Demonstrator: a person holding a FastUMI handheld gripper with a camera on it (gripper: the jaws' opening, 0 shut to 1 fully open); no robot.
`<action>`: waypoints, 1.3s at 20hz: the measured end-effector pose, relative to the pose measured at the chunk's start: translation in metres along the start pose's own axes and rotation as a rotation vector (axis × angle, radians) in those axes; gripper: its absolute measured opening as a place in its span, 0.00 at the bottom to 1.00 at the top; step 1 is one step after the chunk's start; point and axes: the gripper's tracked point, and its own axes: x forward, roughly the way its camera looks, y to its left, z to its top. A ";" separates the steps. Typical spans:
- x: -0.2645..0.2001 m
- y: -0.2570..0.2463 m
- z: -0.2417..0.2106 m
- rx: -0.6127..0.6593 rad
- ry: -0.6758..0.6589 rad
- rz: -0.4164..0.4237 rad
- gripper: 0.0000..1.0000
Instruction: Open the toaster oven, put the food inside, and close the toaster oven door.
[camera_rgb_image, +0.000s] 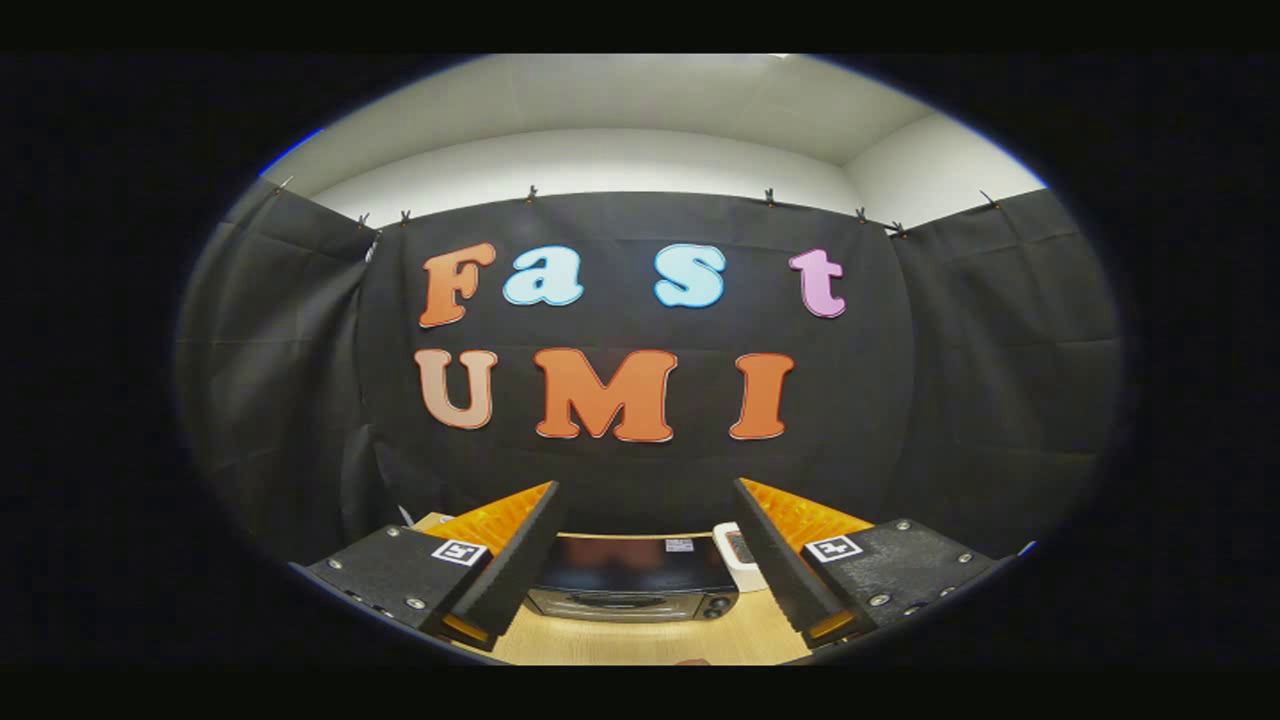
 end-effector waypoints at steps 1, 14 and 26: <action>0.003 0.002 -0.004 0.003 0.006 0.003 0.99; 0.064 0.026 -0.131 0.008 0.255 0.042 1.00; 0.110 0.051 -0.272 0.002 0.512 0.071 1.00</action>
